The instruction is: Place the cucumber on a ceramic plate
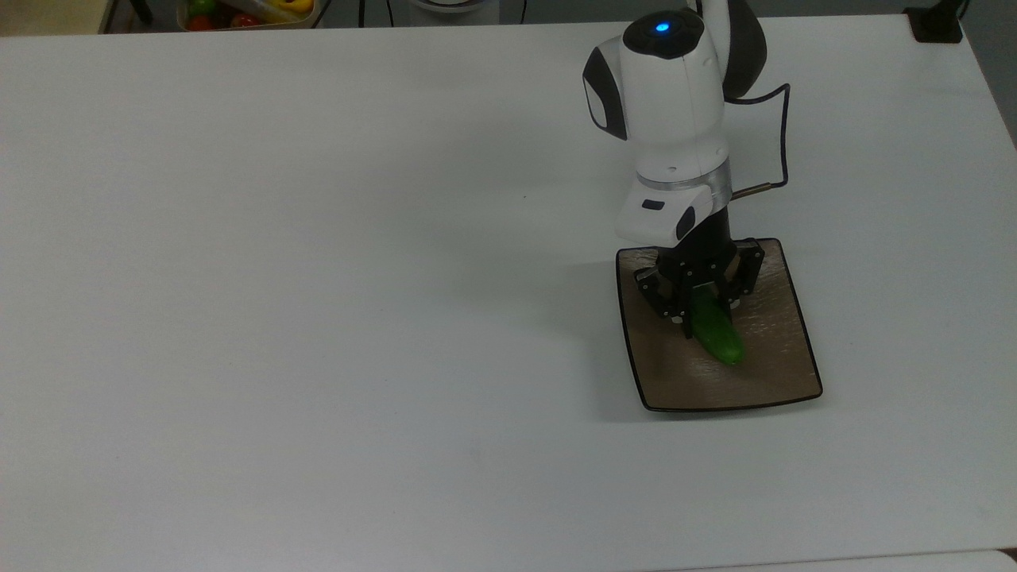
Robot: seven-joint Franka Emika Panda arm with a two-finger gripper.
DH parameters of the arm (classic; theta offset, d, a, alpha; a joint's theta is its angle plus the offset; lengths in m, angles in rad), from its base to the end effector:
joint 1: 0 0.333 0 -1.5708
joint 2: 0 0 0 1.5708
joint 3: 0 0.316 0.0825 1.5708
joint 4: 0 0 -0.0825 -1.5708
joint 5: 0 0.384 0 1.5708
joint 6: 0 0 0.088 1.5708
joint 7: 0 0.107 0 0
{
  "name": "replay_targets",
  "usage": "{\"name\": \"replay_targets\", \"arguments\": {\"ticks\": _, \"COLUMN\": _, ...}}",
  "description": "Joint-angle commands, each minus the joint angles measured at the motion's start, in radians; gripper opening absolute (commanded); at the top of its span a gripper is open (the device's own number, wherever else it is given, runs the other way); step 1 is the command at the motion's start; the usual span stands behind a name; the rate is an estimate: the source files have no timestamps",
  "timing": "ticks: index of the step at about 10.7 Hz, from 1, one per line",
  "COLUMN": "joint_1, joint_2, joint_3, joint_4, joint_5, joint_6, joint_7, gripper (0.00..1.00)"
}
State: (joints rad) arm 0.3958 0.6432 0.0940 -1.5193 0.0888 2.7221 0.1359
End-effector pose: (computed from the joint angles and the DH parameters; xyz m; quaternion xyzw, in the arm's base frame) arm 0.6715 0.3374 0.3480 -0.9522 -0.1188 -0.2466 0.1355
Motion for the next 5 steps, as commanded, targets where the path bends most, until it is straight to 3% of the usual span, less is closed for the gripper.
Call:
{"name": "replay_targets", "arguments": {"ticks": 1, "joint_1": 0.011, "joint_2": 0.01, "joint_3": -0.007, "joint_4": 0.025, "joint_5": -0.024, "joint_6": 0.008, "joint_7": 0.028, "gripper": 0.69}}
{"name": "replay_targets", "arguments": {"ticks": 4, "joint_1": 0.011, "joint_2": 0.001, "joint_3": -0.007, "joint_4": 0.019, "joint_5": -0.026, "joint_6": 0.007, "joint_7": 0.028, "gripper": 0.81}}
{"name": "replay_targets", "arguments": {"ticks": 5, "joint_1": 0.011, "joint_2": -0.011, "joint_3": -0.007, "joint_4": 0.018, "joint_5": -0.027, "joint_6": 0.004, "joint_7": 0.027, "gripper": 1.0}}
